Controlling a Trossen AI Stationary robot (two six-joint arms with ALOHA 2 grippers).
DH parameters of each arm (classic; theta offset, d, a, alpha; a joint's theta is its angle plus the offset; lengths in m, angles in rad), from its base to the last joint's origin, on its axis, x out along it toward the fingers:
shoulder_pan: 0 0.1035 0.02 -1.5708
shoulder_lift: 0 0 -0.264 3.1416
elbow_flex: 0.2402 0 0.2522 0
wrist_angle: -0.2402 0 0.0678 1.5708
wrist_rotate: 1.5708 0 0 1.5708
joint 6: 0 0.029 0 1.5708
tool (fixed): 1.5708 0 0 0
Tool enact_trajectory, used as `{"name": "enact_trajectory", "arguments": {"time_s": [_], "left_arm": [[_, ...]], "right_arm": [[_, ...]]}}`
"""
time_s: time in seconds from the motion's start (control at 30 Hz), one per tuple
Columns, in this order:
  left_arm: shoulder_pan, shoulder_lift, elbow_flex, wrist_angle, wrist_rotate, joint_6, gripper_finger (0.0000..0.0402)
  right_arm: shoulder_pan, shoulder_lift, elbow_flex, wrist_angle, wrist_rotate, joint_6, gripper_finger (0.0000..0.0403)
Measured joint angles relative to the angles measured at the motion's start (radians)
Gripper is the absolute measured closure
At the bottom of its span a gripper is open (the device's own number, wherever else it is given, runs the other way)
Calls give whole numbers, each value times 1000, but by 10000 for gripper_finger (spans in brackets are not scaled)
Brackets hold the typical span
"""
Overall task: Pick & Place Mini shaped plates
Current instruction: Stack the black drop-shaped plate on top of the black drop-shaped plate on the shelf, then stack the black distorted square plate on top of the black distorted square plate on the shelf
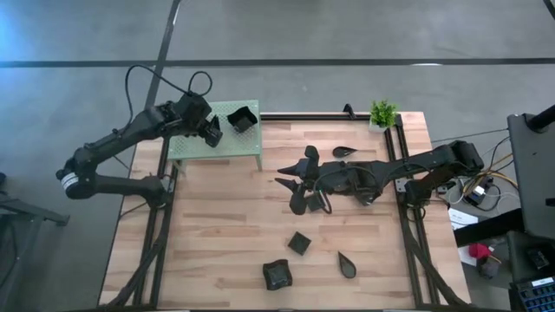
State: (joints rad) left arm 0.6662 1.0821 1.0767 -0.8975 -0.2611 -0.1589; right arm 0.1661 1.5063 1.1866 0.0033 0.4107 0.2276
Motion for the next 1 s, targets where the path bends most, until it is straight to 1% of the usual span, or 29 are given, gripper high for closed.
{"name": "enact_trajectory", "arguments": {"time_s": [0.3,0.43,0.63,0.8,0.9,1.0], "left_arm": [[0,12,-1,0,-15,7,401],[0,33,-1,0,-17,7,394],[0,55,-2,8,-24,9,370],[0,55,-2,16,-27,9,341],[0,50,13,14,-26,11,330],[-8,33,40,15,-21,69,329]], "right_arm": [[0,0,0,0,0,0,294],[0,0,0,0,0,0,301],[0,0,0,0,0,0,309],[0,0,0,0,0,0,314],[0,0,-1,-4,0,-3,313],[0,-3,-1,-36,0,-3,309]]}}
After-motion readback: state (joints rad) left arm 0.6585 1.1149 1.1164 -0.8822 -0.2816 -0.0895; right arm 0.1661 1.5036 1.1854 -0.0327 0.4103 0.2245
